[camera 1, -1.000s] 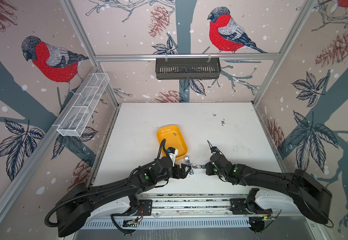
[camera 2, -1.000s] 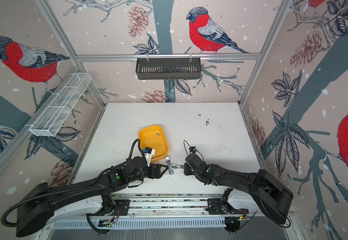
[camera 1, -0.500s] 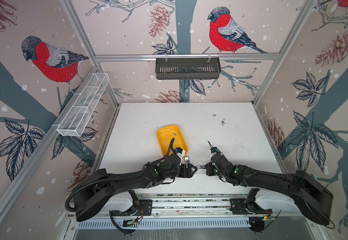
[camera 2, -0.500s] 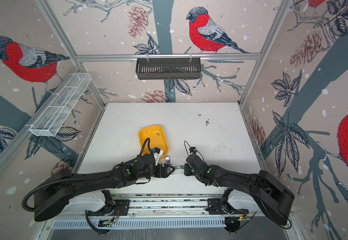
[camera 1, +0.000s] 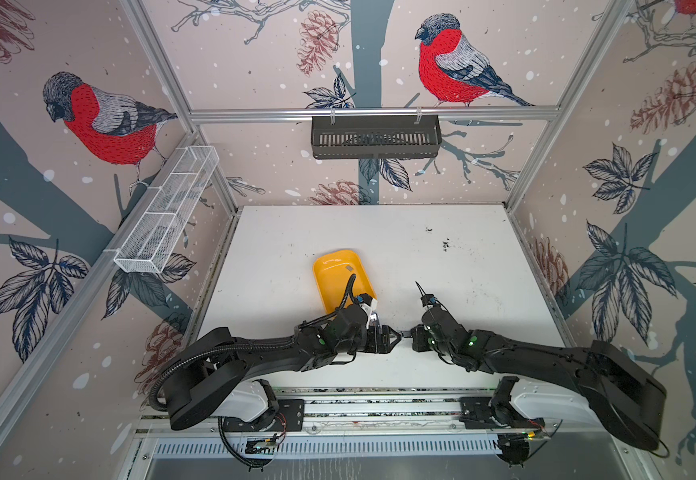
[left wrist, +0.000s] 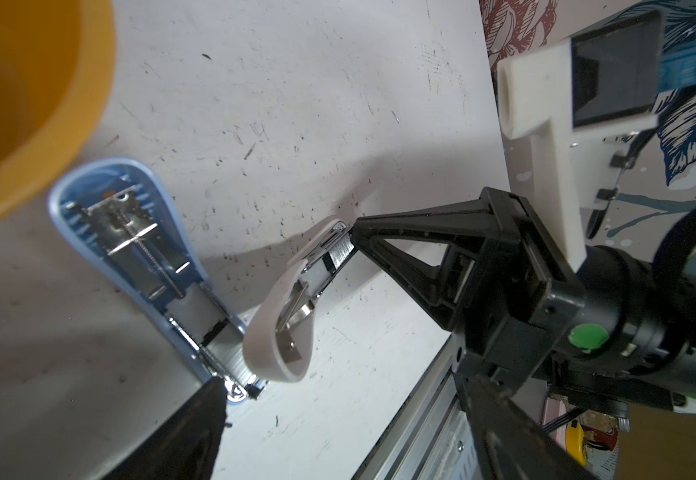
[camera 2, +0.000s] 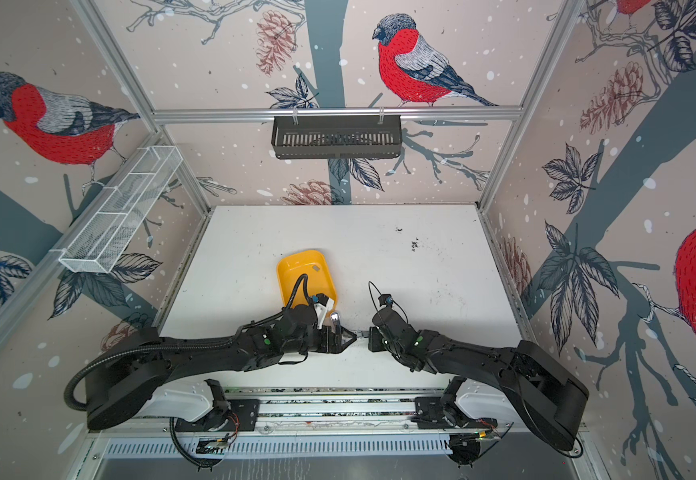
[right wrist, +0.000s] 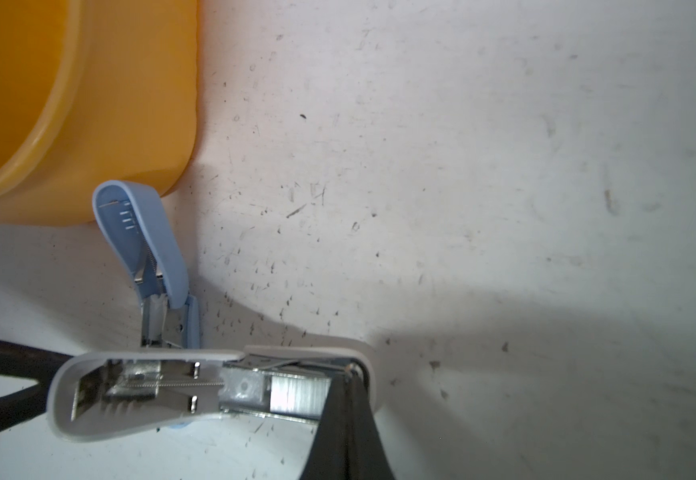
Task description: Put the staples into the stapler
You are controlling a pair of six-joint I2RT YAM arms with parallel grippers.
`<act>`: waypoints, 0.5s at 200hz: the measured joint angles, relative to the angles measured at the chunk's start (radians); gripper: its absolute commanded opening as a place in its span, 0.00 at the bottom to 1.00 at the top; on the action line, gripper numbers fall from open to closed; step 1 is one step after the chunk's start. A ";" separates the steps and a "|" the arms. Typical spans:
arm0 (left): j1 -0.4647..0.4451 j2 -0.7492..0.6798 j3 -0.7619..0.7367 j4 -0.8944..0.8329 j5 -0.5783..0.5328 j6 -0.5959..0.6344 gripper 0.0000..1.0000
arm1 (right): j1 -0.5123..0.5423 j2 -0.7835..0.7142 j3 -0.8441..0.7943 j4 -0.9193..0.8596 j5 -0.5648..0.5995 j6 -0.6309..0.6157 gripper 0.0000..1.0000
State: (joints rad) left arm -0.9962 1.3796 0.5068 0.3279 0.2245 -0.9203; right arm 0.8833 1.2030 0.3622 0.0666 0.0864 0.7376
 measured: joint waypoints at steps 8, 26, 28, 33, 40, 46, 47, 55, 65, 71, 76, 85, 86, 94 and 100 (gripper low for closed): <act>0.000 0.007 0.000 0.004 0.008 -0.003 0.90 | 0.000 0.000 -0.001 0.002 0.000 0.000 0.05; 0.000 0.022 0.004 0.013 0.013 -0.008 0.90 | 0.001 0.000 -0.003 0.007 -0.001 0.000 0.04; 0.000 0.024 0.005 0.016 0.014 -0.008 0.90 | 0.001 0.000 -0.003 0.008 -0.001 0.000 0.04; 0.000 0.031 0.009 0.024 0.016 -0.008 0.90 | 0.001 0.001 -0.003 0.010 -0.001 0.000 0.04; 0.000 0.039 0.016 0.032 0.020 -0.010 0.90 | 0.002 0.001 -0.003 0.011 -0.001 0.000 0.04; 0.000 0.045 0.022 0.040 0.026 -0.014 0.90 | 0.002 0.001 -0.003 0.011 -0.002 0.000 0.04; 0.000 0.046 0.022 0.041 0.026 -0.014 0.90 | 0.002 0.001 -0.003 0.011 -0.002 0.000 0.04; 0.000 0.053 0.026 0.054 0.034 -0.014 0.89 | 0.002 0.001 -0.003 0.012 -0.002 0.000 0.04; 0.000 0.056 0.028 0.056 0.034 -0.015 0.89 | 0.004 0.001 -0.003 0.012 -0.002 0.001 0.04; 0.000 0.056 0.029 0.057 0.036 -0.015 0.89 | 0.006 0.001 -0.003 0.012 -0.001 0.001 0.04; 0.000 0.056 0.031 0.057 0.036 -0.015 0.89 | 0.007 0.001 -0.003 0.012 -0.001 0.001 0.04; 0.000 0.056 0.034 0.057 0.037 -0.015 0.89 | 0.009 0.001 -0.003 0.012 0.000 0.001 0.04; 0.000 0.056 0.034 0.057 0.037 -0.015 0.89 | 0.010 0.001 -0.003 0.012 0.000 0.001 0.04; 0.000 0.056 0.038 0.057 0.037 -0.015 0.89 | 0.013 0.001 -0.003 0.011 0.001 0.001 0.04; -0.001 0.056 0.040 0.059 0.037 -0.015 0.89 | 0.014 0.001 -0.003 0.011 0.004 0.001 0.04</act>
State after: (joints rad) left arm -0.9970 1.4361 0.5468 0.3866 0.2619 -0.9352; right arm 0.8970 1.2037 0.3588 0.0776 0.0906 0.7387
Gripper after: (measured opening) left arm 0.892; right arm 0.050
